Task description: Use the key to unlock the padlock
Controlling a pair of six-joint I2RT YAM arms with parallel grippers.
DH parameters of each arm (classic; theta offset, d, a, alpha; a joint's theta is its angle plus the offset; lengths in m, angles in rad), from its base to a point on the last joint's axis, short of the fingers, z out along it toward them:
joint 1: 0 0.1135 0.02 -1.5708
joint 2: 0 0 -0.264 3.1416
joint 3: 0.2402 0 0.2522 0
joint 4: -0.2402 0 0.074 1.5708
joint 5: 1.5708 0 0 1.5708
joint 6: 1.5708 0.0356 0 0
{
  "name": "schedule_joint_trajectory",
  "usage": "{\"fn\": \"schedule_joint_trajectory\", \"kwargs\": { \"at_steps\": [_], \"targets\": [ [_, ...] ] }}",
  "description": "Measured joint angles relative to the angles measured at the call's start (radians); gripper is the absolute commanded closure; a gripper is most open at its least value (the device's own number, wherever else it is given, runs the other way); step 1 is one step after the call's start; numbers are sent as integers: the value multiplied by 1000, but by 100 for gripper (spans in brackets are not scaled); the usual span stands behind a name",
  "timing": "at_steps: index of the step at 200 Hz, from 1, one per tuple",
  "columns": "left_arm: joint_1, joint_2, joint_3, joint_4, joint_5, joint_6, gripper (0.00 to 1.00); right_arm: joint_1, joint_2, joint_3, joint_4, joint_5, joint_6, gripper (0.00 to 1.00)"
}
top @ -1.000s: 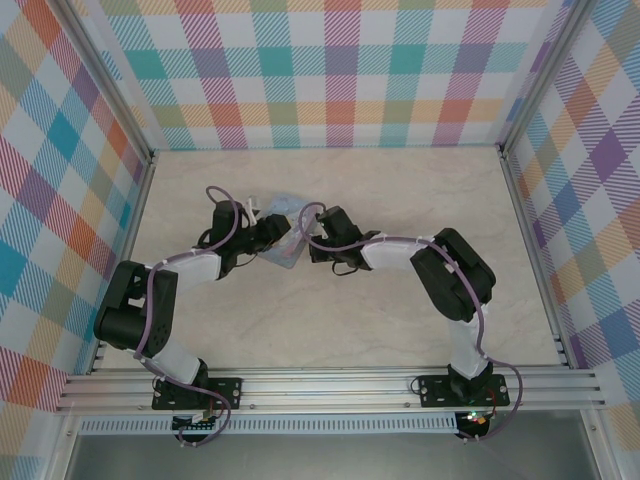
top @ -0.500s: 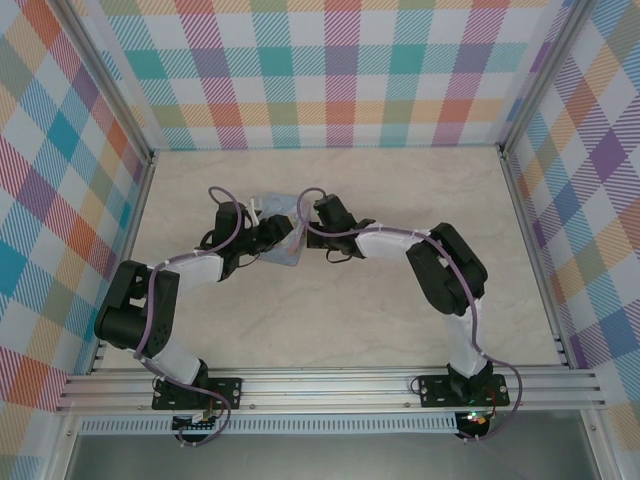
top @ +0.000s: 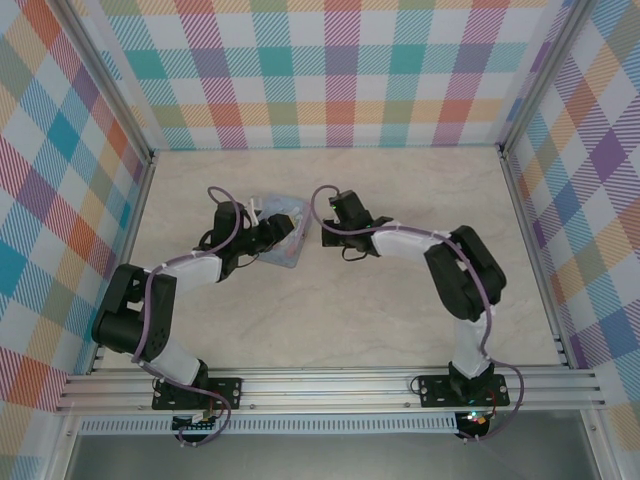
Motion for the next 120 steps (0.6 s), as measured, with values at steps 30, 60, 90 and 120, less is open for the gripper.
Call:
{"fn": "schedule_joint_trajectory", "kwargs": {
  "at_steps": [30, 60, 90, 120],
  "targets": [
    [23, -48, 63, -125, 8, 43, 32, -37, -157, -46, -72, -141, -11, 92],
    [70, -182, 117, -221, -5, 100, 28, -26, -253, -160, -89, -303, 40, 92],
    [115, -355, 105, -261, -42, 135, 24, 20, -246, -292, -101, -400, 116, 92],
    [128, -499, 16, -275, -93, 149, 20, 44, -203, -351, -100, -441, 172, 90]
  ]
}}
